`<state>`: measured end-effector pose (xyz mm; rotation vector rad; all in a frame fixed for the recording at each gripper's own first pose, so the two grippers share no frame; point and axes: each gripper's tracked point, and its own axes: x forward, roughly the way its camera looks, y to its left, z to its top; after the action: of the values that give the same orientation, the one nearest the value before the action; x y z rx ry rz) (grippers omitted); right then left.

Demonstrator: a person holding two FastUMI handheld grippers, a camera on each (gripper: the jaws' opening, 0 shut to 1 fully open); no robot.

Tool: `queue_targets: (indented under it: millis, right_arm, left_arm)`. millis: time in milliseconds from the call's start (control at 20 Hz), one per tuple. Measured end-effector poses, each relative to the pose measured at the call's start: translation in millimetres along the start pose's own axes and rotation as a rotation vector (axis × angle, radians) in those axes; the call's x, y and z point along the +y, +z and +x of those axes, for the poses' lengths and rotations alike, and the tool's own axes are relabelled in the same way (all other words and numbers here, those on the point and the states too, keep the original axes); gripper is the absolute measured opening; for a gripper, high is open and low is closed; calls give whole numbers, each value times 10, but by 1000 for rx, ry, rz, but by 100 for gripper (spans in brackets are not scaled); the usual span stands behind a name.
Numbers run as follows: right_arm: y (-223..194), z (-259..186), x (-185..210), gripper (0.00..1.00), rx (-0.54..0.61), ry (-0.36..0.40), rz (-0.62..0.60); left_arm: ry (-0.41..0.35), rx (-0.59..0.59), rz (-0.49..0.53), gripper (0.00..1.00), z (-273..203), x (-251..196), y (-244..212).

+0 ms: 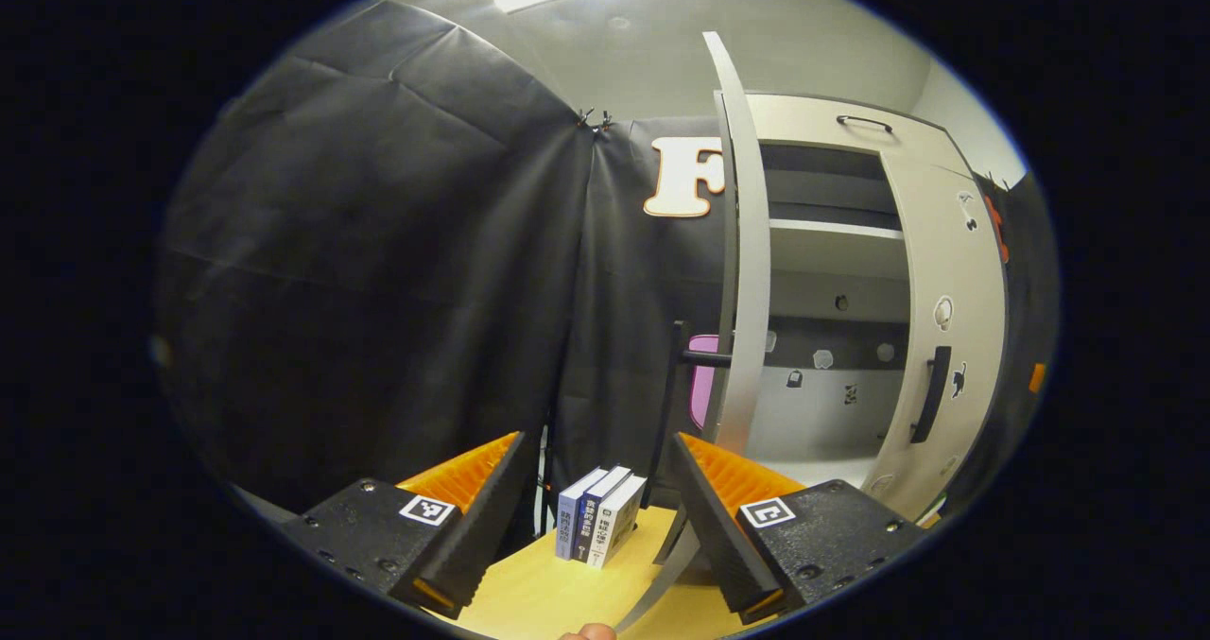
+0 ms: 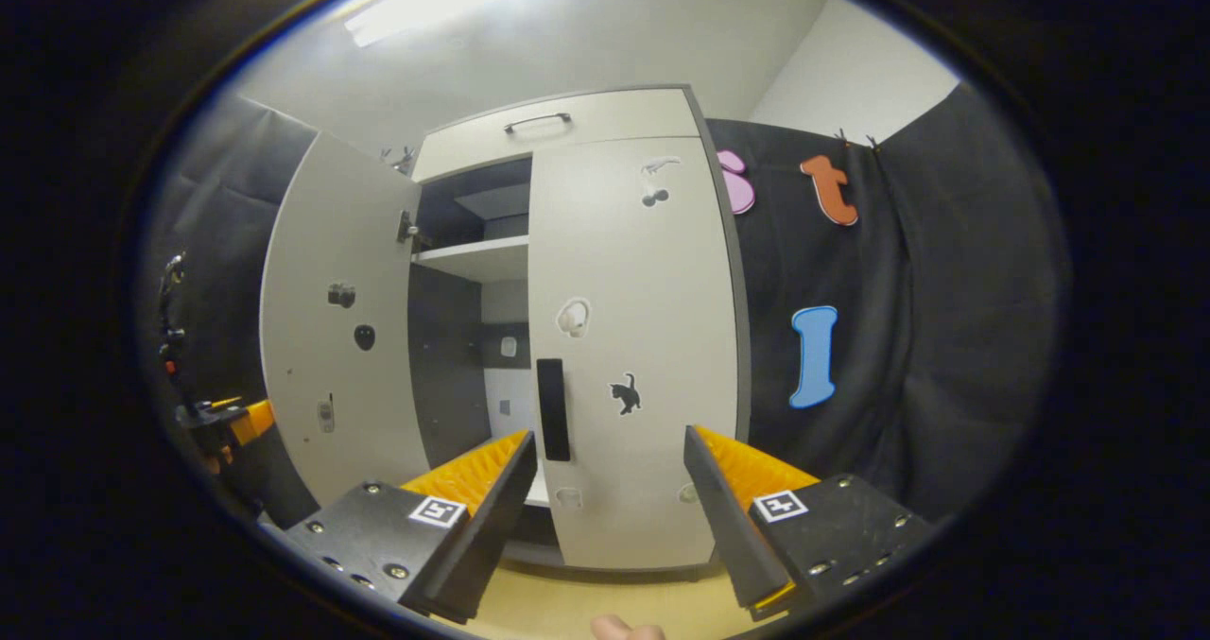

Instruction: Grasp the bottle in the cabinet with the left hand and place it on the coaster, then close the right door with the right hand and the left door with the left hand.

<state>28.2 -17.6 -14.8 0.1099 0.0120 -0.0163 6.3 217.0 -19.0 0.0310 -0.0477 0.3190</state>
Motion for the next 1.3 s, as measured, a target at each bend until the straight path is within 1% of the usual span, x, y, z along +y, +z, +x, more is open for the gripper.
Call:
queue_targets:
  millis: [50,100,150,200,250,300,350,400,450,500,600,650,700,750,800,850,900,950,1000,1050,1150,1300]
  right_arm:
    - [0,8,11,98,0,4,3]
    - [-14,6,38,95,1,7,4]
    - [-11,8,59,95,2,13,2]
    - [-14,5,85,92,2,19,0]
    - [-18,-1,104,95,3,25,-2]
    - [-19,-1,135,92,5,34,-4]
    - [-18,1,152,92,6,41,-6]
    - [-19,1,161,92,7,46,-8]
    - [-13,-1,157,95,7,48,-8]
    - [-18,8,147,95,6,48,-6]
    - [-16,-3,130,95,4,47,0]
    - [-11,-4,112,98,5,44,-3]
    - [-19,-11,78,92,4,40,-8]
    - [-10,-28,48,92,3,35,-13]
    - [-8,-42,14,92,1,29,-18]
    - [-1,-66,-29,95,-2,21,-21]
    - [2,-78,-60,92,-5,14,-23]
    - [1,-96,-85,92,-5,8,-23]
    - [-6,-103,-105,95,-4,3,-22]
    - [-7,-114,-122,92,-3,-1,-22]
    - [5,-136,-150,92,-5,-6,-22]
    - [7,-152,-139,95,-5,-3,-20]
  left_arm:
    - [-17,3,-20,94,2,-30,6]
    - [-39,15,-59,94,-2,-74,-14]
    - [-51,25,-109,94,-14,-127,-31]
    - [-59,31,-142,92,-23,-152,-55]
    - [-66,27,-149,86,-41,-181,-57]
    - [-75,25,-135,92,-43,-224,-64]
    - [-85,23,-109,86,-59,-267,-64]
    - [-95,23,-87,92,-83,-322,-53]
    - [-106,24,-78,92,-104,-385,-45]
    - [-120,25,-84,92,-113,-448,-41]
    - [-166,43,-116,92,-132,-626,-78]
    - [-191,54,-122,92,-148,-721,-98]
    - [-213,56,-114,92,-155,-804,-107]
    - [-229,53,-94,92,-162,-871,-99]
    - [-239,50,-70,92,-153,-921,-102]
    - [-247,47,-52,92,-151,-962,-98]
    - [-256,47,-45,92,-154,-1000,-100]
    - [-264,51,-52,92,-151,-1032,-98]
    - [-271,59,-67,92,-150,-1071,-111]
    - [-278,63,-80,92,-150,-1101,-121]
    - [-294,67,-87,92,-151,-1146,-139]
    - [-325,77,-29,92,-150,-1269,-187]
